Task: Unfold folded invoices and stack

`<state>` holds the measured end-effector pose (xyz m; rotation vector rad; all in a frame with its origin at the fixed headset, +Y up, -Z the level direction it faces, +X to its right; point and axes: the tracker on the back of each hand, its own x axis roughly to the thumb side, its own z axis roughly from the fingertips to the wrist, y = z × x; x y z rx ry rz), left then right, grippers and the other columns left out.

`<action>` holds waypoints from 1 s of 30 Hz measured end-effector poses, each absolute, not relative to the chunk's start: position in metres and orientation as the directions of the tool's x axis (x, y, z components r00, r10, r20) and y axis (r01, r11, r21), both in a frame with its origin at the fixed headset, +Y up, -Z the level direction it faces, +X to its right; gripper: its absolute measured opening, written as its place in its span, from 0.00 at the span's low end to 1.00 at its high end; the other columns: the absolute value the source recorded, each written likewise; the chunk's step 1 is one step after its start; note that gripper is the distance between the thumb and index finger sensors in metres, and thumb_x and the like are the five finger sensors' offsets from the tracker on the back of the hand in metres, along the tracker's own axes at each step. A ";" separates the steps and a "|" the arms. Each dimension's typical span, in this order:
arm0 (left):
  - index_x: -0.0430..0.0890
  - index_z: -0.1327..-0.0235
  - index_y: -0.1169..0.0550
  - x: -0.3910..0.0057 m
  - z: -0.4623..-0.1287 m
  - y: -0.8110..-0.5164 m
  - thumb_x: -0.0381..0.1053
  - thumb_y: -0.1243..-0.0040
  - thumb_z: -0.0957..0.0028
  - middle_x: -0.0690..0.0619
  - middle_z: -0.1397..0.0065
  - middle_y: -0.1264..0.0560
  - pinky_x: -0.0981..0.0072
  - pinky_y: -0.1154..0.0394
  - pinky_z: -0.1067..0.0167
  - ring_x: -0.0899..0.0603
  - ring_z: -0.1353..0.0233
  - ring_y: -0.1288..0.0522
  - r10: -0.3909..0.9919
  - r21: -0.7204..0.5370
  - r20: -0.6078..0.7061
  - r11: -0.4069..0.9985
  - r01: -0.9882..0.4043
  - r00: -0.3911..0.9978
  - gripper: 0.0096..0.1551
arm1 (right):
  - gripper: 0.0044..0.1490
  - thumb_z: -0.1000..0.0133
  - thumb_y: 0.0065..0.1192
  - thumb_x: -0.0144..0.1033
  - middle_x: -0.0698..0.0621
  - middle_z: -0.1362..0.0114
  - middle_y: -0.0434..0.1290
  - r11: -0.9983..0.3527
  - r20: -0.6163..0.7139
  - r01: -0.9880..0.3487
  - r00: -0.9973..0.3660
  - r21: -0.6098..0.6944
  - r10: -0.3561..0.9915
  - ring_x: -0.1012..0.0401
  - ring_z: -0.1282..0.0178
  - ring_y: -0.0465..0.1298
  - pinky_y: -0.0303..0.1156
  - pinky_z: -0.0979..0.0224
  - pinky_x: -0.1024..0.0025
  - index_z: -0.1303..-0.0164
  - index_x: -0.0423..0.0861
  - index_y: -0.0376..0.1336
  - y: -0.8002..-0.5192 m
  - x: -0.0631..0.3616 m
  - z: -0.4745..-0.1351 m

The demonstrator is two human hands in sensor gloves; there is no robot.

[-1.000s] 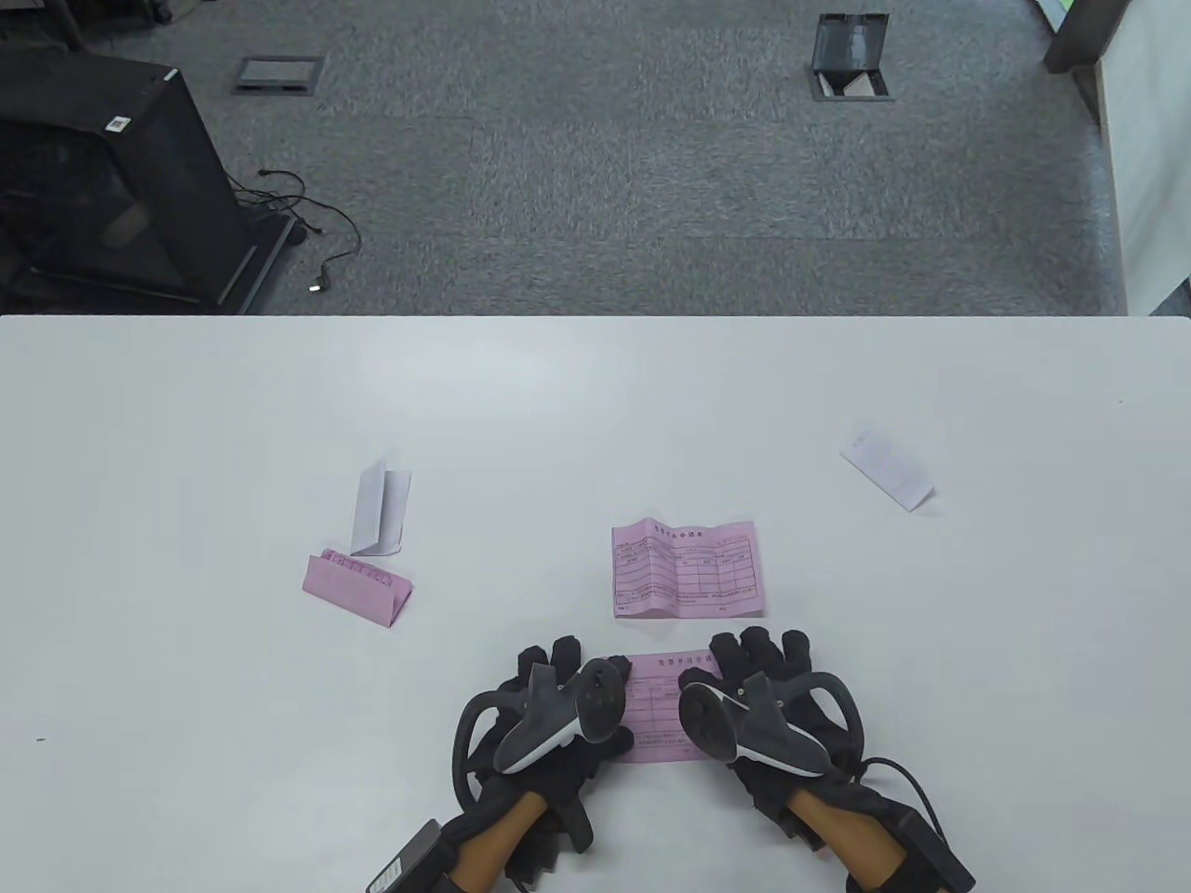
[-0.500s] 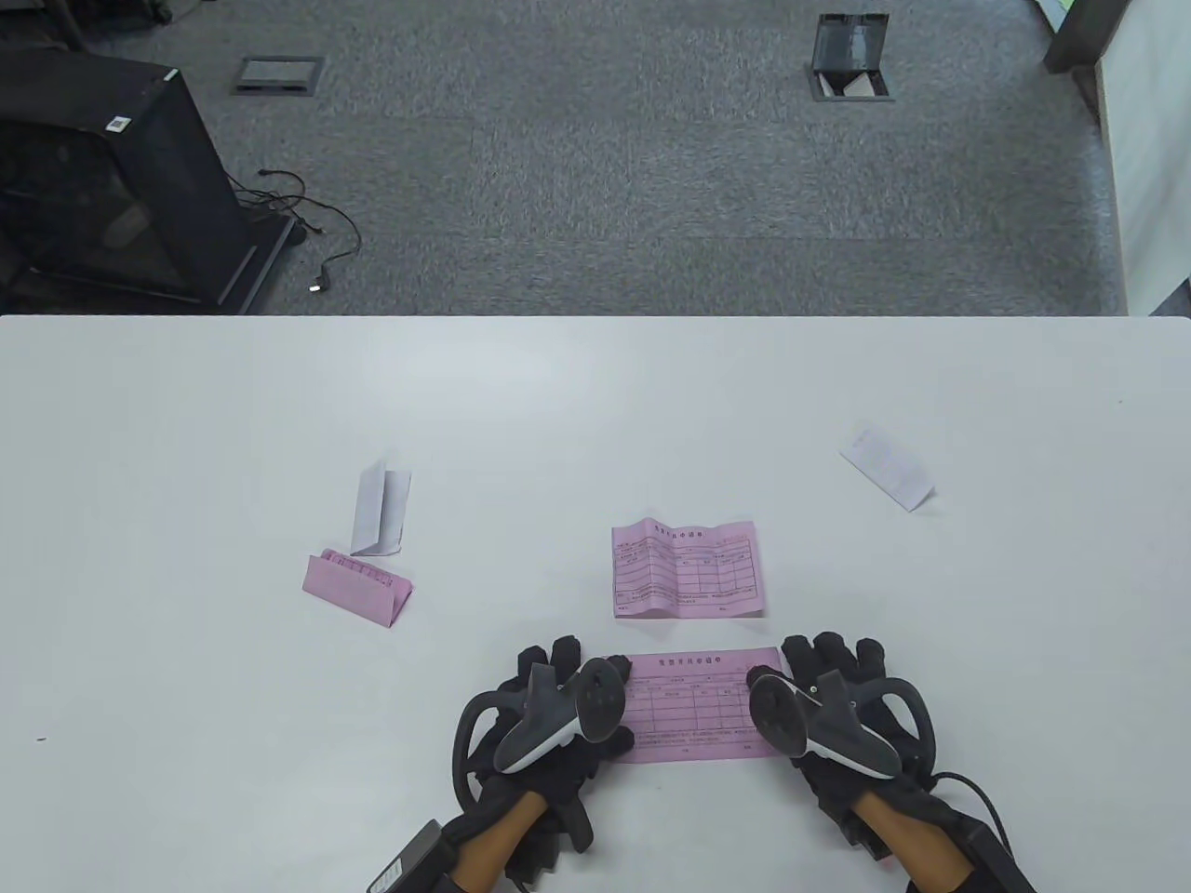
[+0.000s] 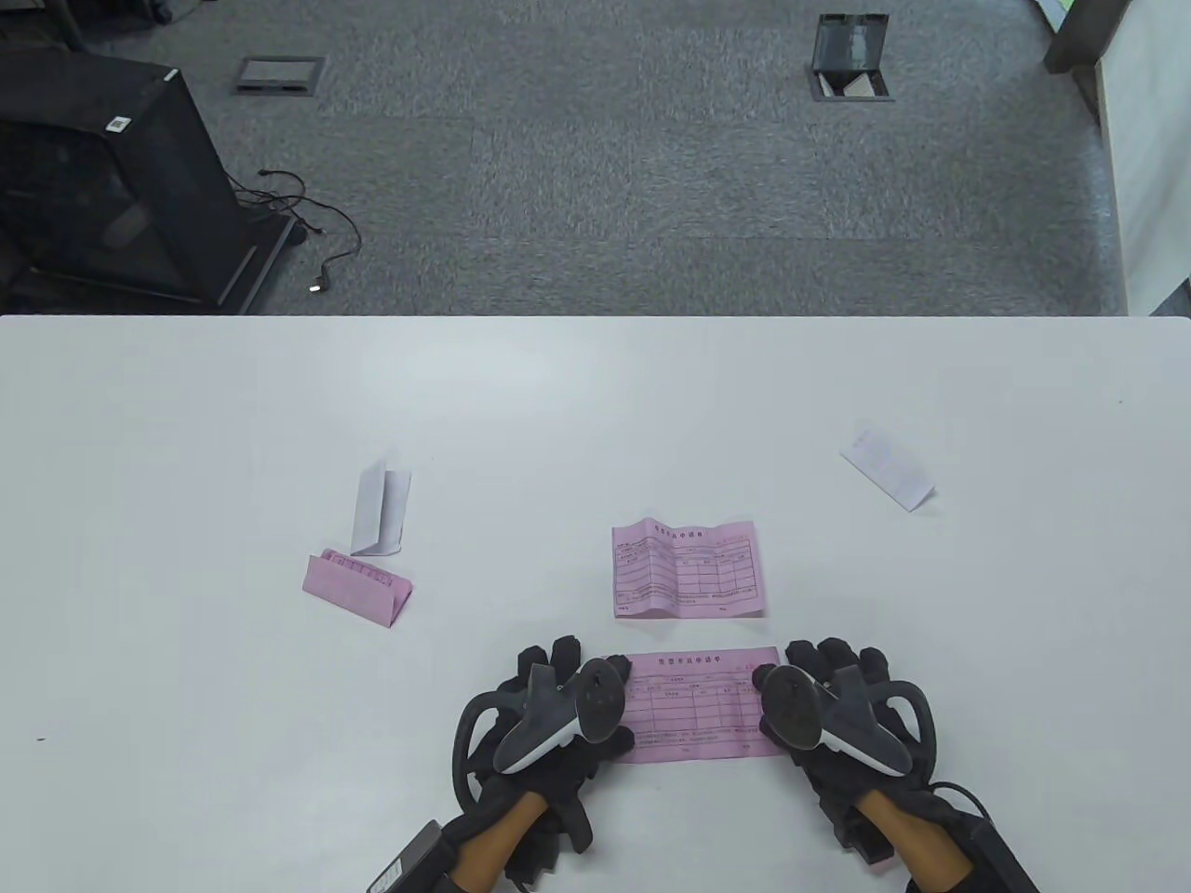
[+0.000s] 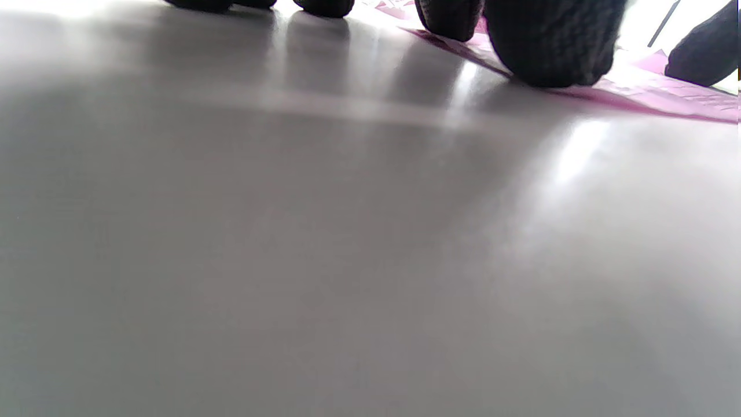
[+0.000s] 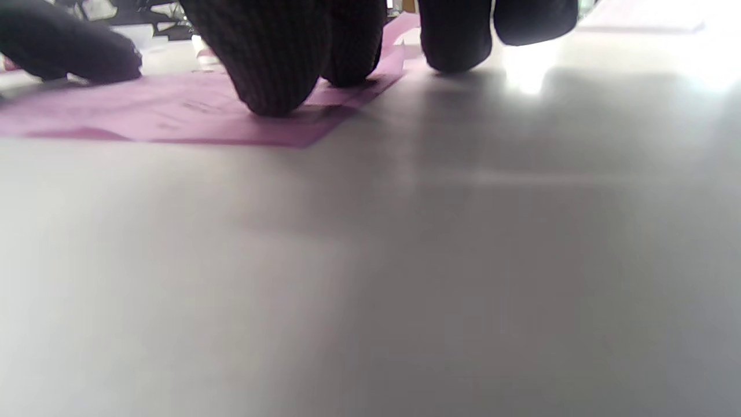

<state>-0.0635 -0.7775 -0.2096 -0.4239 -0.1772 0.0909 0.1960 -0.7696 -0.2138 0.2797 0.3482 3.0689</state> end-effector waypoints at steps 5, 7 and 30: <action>0.66 0.19 0.44 -0.064 -0.210 -0.778 0.66 0.41 0.50 0.43 0.11 0.57 0.38 0.49 0.26 0.28 0.19 0.59 0.127 -0.419 0.151 0.906 -0.053 0.980 0.45 | 0.41 0.48 0.59 0.54 0.40 0.17 0.55 -0.975 0.136 -0.080 -0.985 0.208 0.110 0.36 0.19 0.54 0.48 0.26 0.26 0.24 0.55 0.54 -0.765 0.203 -0.217; 0.66 0.19 0.44 -0.064 -0.210 -0.778 0.66 0.41 0.50 0.43 0.11 0.57 0.38 0.49 0.26 0.28 0.19 0.59 0.128 -0.420 0.151 0.906 -0.054 0.980 0.45 | 0.44 0.49 0.58 0.56 0.40 0.17 0.54 -0.977 0.121 -0.080 -0.987 0.195 0.105 0.36 0.19 0.53 0.48 0.26 0.26 0.22 0.54 0.53 -0.765 0.205 -0.218; 0.66 0.18 0.45 -0.058 -0.211 -0.779 0.68 0.43 0.49 0.41 0.11 0.57 0.37 0.49 0.26 0.25 0.19 0.58 0.113 -0.411 0.155 0.911 -0.040 0.981 0.45 | 0.29 0.38 0.53 0.50 0.46 0.19 0.54 -0.978 0.056 -0.035 -0.997 0.208 0.048 0.41 0.18 0.53 0.51 0.21 0.35 0.32 0.48 0.56 -0.776 0.192 -0.220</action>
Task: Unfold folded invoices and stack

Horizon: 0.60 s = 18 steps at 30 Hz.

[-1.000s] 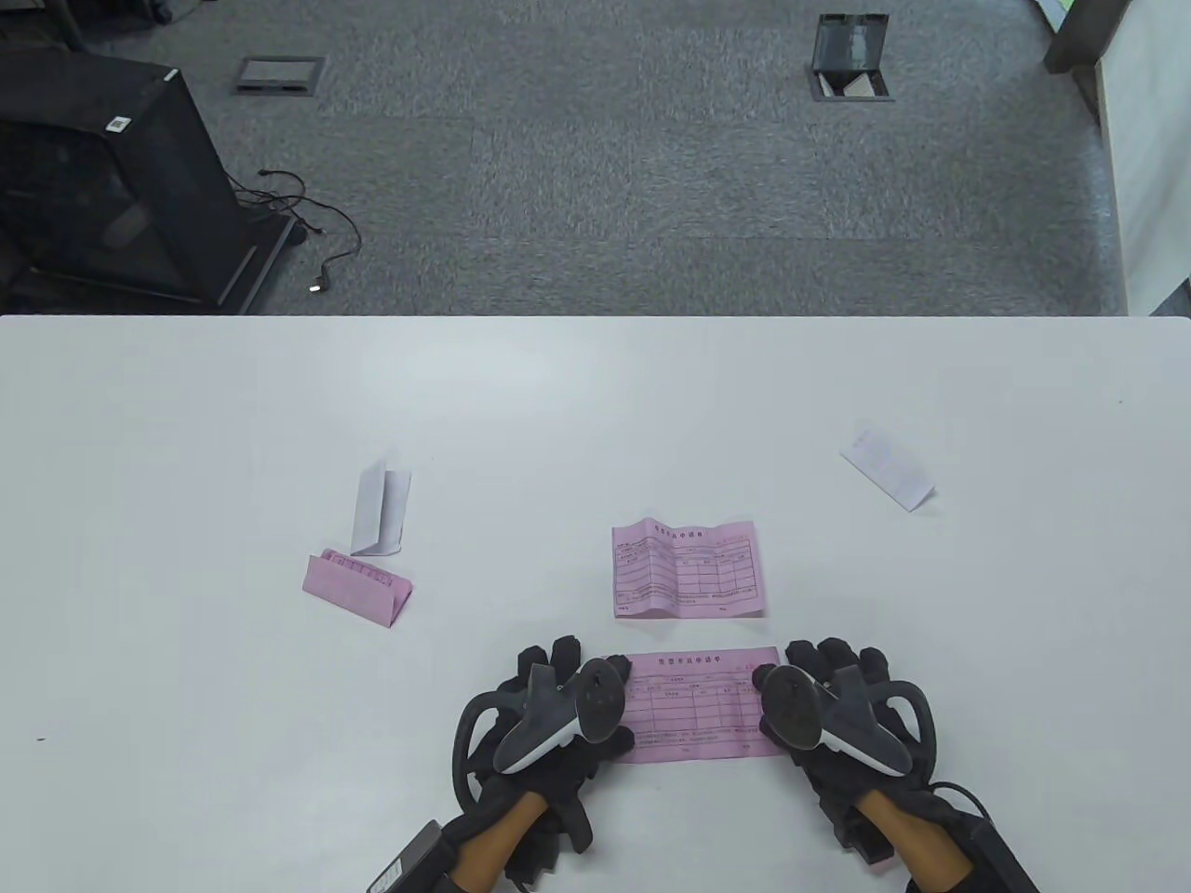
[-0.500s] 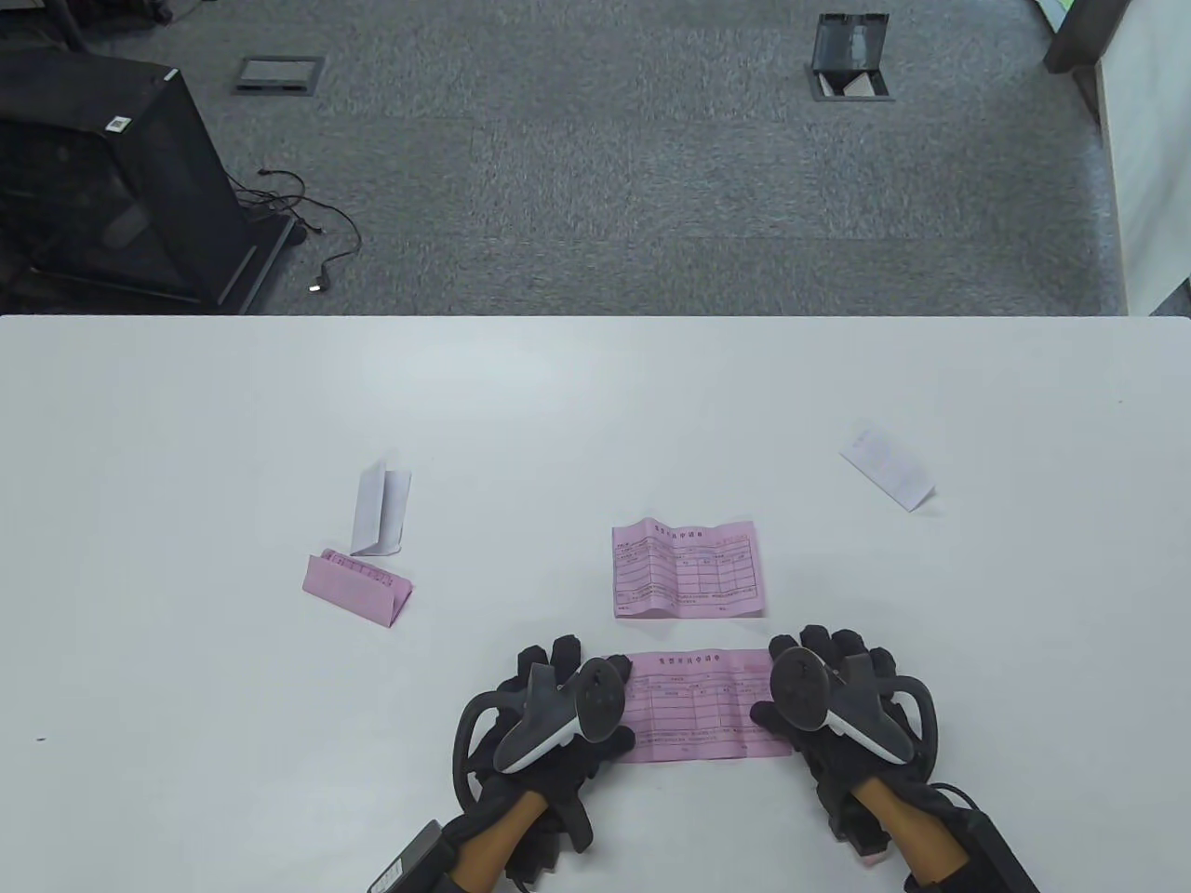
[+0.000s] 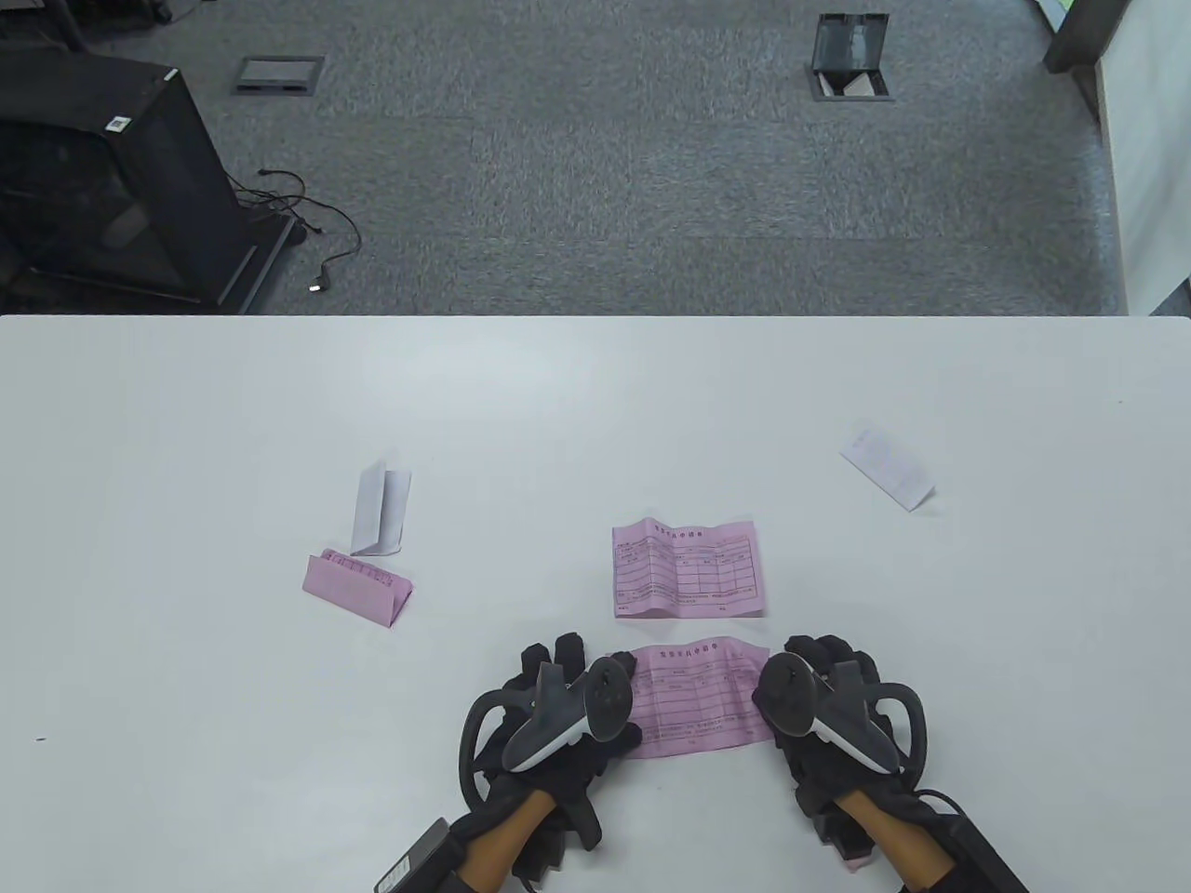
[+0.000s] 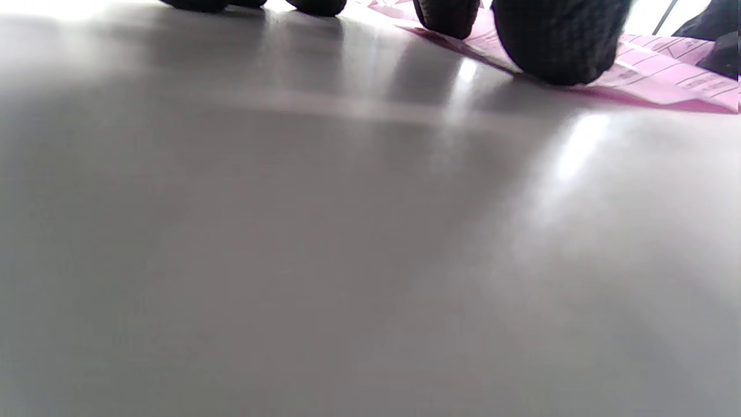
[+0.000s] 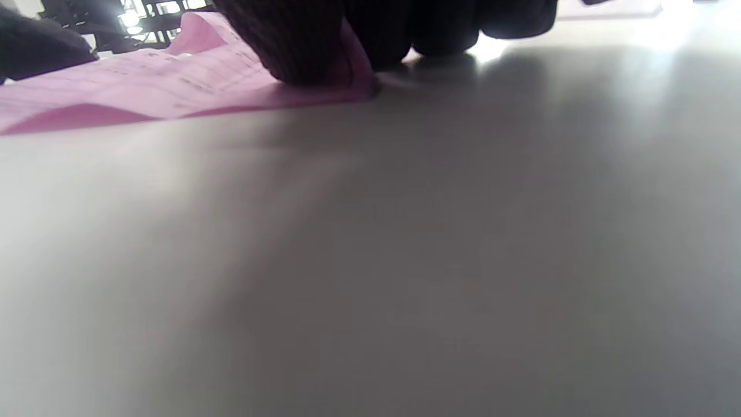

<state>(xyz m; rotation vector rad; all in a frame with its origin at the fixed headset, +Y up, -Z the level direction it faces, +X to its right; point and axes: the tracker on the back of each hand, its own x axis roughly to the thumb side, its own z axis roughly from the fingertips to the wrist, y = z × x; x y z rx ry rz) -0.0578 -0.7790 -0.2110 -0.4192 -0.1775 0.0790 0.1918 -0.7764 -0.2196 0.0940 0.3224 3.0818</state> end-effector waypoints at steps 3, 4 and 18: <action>0.65 0.18 0.46 -0.057 -0.211 -0.779 0.68 0.43 0.48 0.40 0.11 0.58 0.37 0.50 0.25 0.25 0.19 0.59 0.113 -0.413 0.151 0.910 -0.041 0.982 0.45 | 0.25 0.37 0.53 0.49 0.47 0.19 0.53 -0.963 0.019 -0.137 -0.989 0.233 0.146 0.41 0.18 0.52 0.50 0.21 0.35 0.35 0.49 0.56 -0.777 0.199 -0.224; 0.65 0.17 0.45 -0.057 -0.211 -0.779 0.68 0.43 0.48 0.40 0.11 0.58 0.37 0.50 0.25 0.25 0.19 0.58 0.114 -0.412 0.150 0.910 -0.043 0.982 0.45 | 0.24 0.37 0.53 0.48 0.47 0.19 0.53 -0.957 0.008 -0.171 -0.984 0.234 0.177 0.41 0.17 0.51 0.50 0.21 0.35 0.36 0.49 0.57 -0.777 0.201 -0.224; 0.49 0.16 0.55 -0.098 -0.216 -0.762 0.67 0.36 0.52 0.33 0.14 0.53 0.34 0.44 0.29 0.23 0.21 0.52 0.648 -0.353 -0.022 0.707 -0.612 0.761 0.61 | 0.23 0.48 0.62 0.47 0.47 0.29 0.70 -0.719 0.153 -0.694 -0.710 0.008 0.687 0.42 0.26 0.66 0.56 0.25 0.34 0.45 0.51 0.67 -0.732 0.209 -0.215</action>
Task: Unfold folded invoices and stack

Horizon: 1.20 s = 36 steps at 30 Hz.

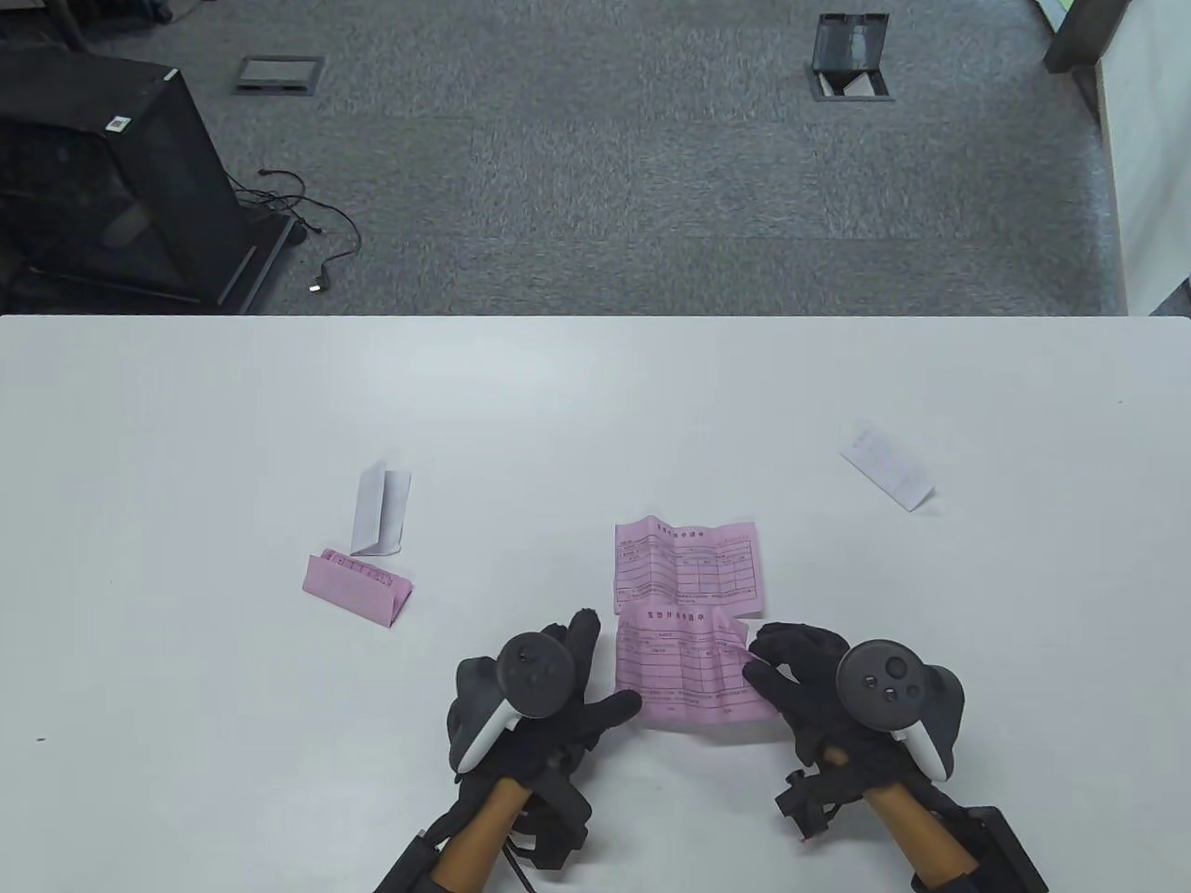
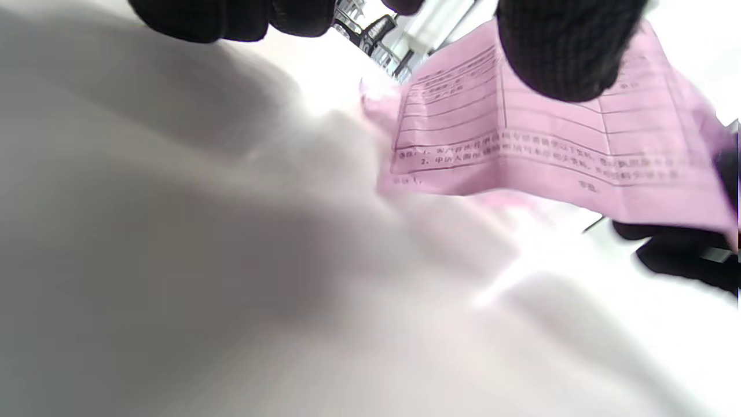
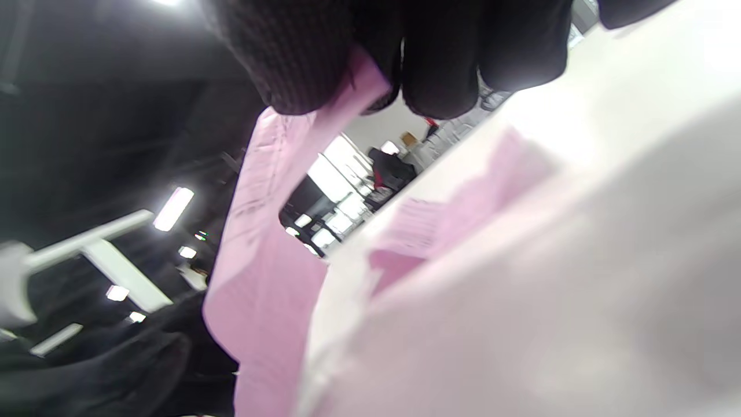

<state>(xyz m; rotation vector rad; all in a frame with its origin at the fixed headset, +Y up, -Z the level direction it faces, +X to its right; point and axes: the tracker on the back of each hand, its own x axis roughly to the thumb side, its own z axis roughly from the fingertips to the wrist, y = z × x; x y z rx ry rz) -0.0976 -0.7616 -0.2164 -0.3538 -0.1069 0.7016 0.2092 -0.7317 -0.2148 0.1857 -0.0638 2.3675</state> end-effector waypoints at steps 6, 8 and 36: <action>0.47 0.17 0.60 -0.117 -0.221 -0.755 0.69 0.33 0.57 0.32 0.13 0.57 0.32 0.45 0.28 0.22 0.20 0.54 0.884 -0.418 0.001 0.424 -0.803 0.467 0.70 | 0.23 0.48 0.62 0.48 0.49 0.31 0.72 -0.602 0.326 -0.798 -0.571 -0.007 0.753 0.44 0.26 0.68 0.56 0.25 0.34 0.44 0.54 0.67 -0.708 0.210 -0.207; 0.47 0.17 0.58 -0.116 -0.221 -0.755 0.69 0.32 0.57 0.32 0.13 0.55 0.33 0.45 0.29 0.22 0.21 0.54 0.940 -0.449 0.017 0.311 -0.838 0.340 0.69 | 0.23 0.48 0.62 0.48 0.49 0.32 0.73 -0.599 0.353 -0.800 -0.566 -0.018 0.745 0.45 0.27 0.69 0.56 0.25 0.34 0.44 0.55 0.67 -0.707 0.211 -0.206; 0.52 0.42 0.18 -0.106 -0.215 -0.753 0.49 0.29 0.49 0.50 0.44 0.14 0.50 0.24 0.44 0.40 0.39 0.21 0.907 -0.183 0.187 0.409 -0.894 0.377 0.21 | 0.24 0.46 0.62 0.41 0.51 0.43 0.74 -0.025 -0.107 -0.952 -0.060 0.305 0.992 0.49 0.37 0.73 0.61 0.28 0.41 0.40 0.51 0.62 -0.761 0.217 -0.226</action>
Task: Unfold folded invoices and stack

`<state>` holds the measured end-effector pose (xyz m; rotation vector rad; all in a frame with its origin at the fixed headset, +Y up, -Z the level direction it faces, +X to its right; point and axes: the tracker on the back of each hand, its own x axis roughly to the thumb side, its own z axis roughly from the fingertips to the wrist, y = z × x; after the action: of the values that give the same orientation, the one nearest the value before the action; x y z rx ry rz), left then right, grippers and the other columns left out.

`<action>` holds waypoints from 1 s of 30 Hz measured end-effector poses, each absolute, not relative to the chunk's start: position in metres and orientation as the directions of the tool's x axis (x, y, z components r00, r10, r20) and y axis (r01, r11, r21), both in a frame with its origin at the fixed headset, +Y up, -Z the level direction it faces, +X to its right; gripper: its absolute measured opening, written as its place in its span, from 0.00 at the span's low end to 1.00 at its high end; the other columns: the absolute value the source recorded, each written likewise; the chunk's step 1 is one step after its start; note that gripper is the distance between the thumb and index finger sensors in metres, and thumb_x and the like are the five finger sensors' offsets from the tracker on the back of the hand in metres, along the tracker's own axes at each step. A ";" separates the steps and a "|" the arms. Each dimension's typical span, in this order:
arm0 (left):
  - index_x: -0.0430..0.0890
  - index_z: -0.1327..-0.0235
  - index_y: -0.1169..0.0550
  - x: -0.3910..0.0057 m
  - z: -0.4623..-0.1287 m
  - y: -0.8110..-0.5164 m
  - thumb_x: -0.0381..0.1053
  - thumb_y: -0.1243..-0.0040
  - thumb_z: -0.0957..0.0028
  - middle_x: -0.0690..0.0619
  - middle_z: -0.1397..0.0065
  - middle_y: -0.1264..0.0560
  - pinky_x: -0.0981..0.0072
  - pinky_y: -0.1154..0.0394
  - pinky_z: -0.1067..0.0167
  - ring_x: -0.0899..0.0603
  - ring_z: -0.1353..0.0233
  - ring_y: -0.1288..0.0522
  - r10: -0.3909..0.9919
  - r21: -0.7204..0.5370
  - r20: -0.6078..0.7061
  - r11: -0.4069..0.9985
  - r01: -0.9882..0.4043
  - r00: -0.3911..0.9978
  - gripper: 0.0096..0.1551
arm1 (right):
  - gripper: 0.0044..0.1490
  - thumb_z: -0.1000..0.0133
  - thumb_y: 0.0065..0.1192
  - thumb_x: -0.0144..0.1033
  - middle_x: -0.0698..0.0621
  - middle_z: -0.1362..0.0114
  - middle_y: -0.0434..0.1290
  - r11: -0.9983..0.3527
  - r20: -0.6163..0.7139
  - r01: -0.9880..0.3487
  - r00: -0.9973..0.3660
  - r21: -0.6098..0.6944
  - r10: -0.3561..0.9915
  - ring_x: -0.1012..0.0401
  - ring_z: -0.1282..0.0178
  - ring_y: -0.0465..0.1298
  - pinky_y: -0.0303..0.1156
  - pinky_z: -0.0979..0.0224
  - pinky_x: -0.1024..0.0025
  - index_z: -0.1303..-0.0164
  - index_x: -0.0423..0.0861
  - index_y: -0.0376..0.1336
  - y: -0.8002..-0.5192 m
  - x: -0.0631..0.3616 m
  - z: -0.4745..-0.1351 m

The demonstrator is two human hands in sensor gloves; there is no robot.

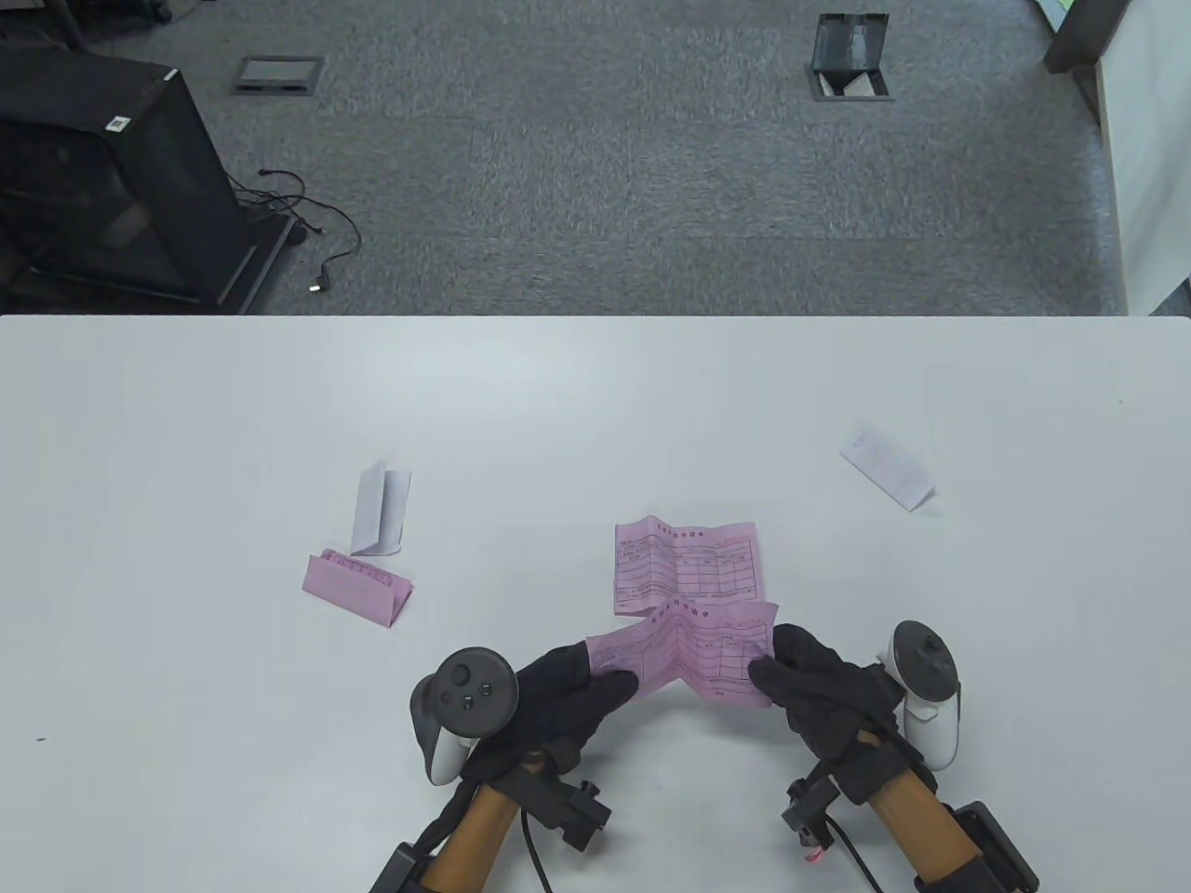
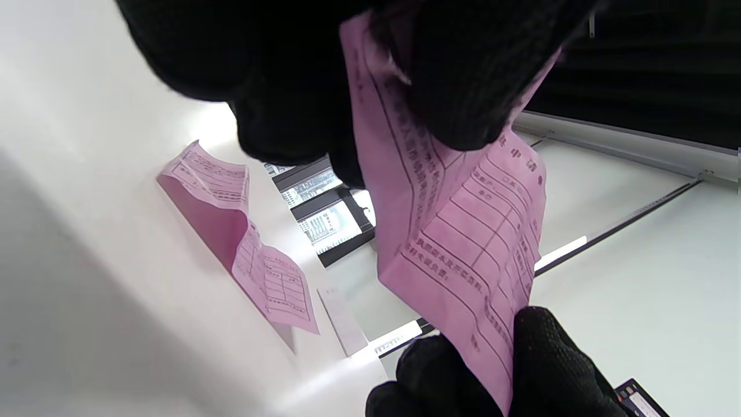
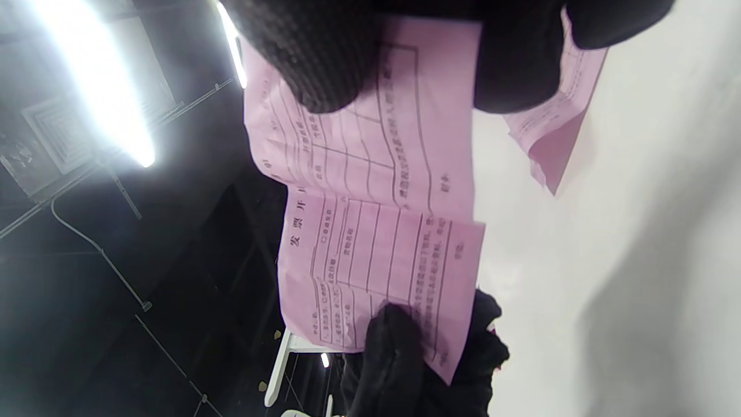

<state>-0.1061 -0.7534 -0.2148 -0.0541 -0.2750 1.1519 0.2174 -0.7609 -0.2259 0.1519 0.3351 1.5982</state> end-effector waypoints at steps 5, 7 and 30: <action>0.49 0.41 0.18 -0.111 -0.217 -0.758 0.50 0.30 0.48 0.49 0.46 0.13 0.51 0.23 0.47 0.40 0.41 0.19 0.916 -0.149 0.104 0.401 -0.904 0.388 0.22 | 0.22 0.46 0.60 0.45 0.51 0.46 0.77 -0.142 -0.076 -0.966 -0.162 0.214 0.984 0.49 0.39 0.74 0.62 0.29 0.42 0.43 0.52 0.65 -0.758 0.228 -0.229; 0.48 0.41 0.18 -0.110 -0.218 -0.759 0.49 0.29 0.48 0.49 0.47 0.13 0.52 0.22 0.49 0.41 0.43 0.19 0.912 -0.142 0.074 0.410 -0.901 0.403 0.22 | 0.21 0.46 0.60 0.45 0.51 0.46 0.77 -0.232 -0.057 -0.958 -0.245 0.170 0.968 0.49 0.39 0.75 0.63 0.29 0.42 0.44 0.53 0.66 -0.757 0.230 -0.230; 0.45 0.30 0.26 -0.075 -0.296 -0.739 0.51 0.26 0.51 0.47 0.50 0.14 0.60 0.21 0.57 0.44 0.54 0.18 0.695 -0.074 -0.246 0.681 -0.729 0.675 0.35 | 0.22 0.47 0.62 0.46 0.45 0.34 0.72 -0.806 -0.166 -0.593 -0.794 -0.006 0.585 0.42 0.30 0.68 0.58 0.27 0.36 0.45 0.50 0.68 -0.724 0.217 -0.308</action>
<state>-0.0751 -0.7390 -0.2957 -0.1716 0.2050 0.8051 0.2166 -0.7237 -0.3085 -0.2121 0.0608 2.4994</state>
